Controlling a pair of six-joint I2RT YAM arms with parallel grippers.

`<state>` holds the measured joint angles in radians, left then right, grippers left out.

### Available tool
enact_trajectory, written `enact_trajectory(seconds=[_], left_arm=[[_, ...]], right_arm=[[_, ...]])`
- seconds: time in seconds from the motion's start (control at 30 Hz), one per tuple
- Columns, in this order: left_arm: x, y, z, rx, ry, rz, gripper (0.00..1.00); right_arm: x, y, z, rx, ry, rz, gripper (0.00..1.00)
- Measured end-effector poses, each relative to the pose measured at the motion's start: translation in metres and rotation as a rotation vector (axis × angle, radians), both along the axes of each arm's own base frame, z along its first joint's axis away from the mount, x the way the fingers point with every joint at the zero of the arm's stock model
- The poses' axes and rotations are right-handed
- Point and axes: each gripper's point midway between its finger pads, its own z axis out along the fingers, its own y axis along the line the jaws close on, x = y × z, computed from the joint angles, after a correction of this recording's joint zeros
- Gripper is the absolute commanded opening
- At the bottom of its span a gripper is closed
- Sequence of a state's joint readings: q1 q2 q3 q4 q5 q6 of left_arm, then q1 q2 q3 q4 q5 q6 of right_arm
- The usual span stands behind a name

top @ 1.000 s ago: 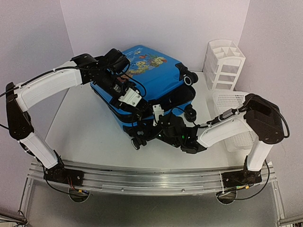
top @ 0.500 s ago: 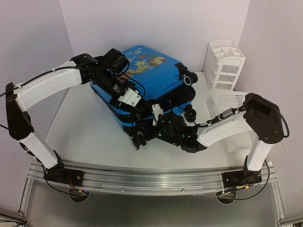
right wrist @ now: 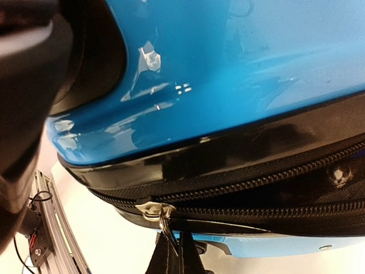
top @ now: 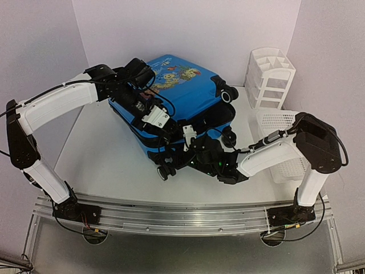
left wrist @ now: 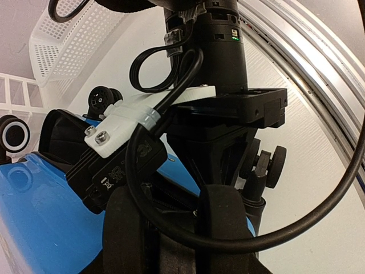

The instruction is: Open, take out, and arrange the luggage

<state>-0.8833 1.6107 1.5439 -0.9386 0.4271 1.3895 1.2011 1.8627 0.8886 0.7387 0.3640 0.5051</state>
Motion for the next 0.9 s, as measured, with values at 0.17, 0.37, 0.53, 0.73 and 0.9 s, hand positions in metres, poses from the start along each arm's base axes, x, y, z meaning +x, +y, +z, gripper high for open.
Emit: enact_trajectory(seconds=[0.17, 0.37, 0.53, 0.73, 0.9], left_arm=[[0.000, 0.000, 0.001, -0.004, 0.002, 0.008, 0.00], [-0.002, 0.006, 0.003, -0.040, -0.015, 0.042, 0.00], [-0.003, 0.008, 0.005, -0.080, -0.026, 0.096, 0.00], [0.004, 0.004, 0.019, -0.145, -0.008, 0.182, 0.00], [0.009, 0.004, 0.023, -0.162, 0.008, 0.232, 0.00]], right_arm=[[0.000, 0.001, 0.001, -0.008, -0.020, 0.006, 0.00], [-0.004, 0.005, 0.002, -0.032, -0.104, -0.010, 0.00], [-0.004, 0.006, 0.004, -0.030, -0.150, -0.032, 0.00], [-0.006, 0.006, 0.015, -0.063, -0.245, -0.067, 0.00], [-0.008, 0.007, 0.019, -0.097, -0.303, -0.087, 0.00]])
